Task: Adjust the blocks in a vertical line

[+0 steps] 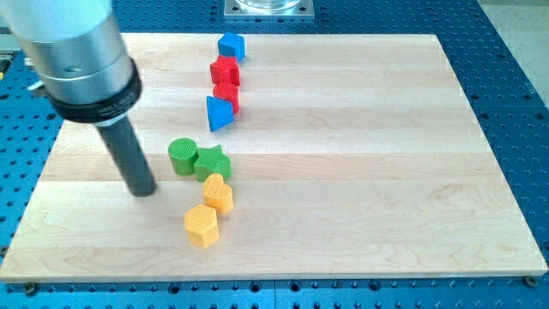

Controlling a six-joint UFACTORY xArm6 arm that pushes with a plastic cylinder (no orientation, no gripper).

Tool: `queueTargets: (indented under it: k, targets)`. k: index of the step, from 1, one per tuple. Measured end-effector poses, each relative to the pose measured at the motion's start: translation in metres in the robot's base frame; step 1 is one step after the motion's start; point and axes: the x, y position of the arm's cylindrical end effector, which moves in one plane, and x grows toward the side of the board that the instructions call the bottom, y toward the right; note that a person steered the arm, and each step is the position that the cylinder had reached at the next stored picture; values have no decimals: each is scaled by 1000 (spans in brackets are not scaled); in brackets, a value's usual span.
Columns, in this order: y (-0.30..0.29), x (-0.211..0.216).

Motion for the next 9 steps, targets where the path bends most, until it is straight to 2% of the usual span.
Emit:
queueTargets:
  k: [3,4,5,6,7,9]
  targets:
    - [55,-36]
    - [31,-28]
    - [20,-52]
    - [20,-97]
    - [39,-134]
    - [63,-136]
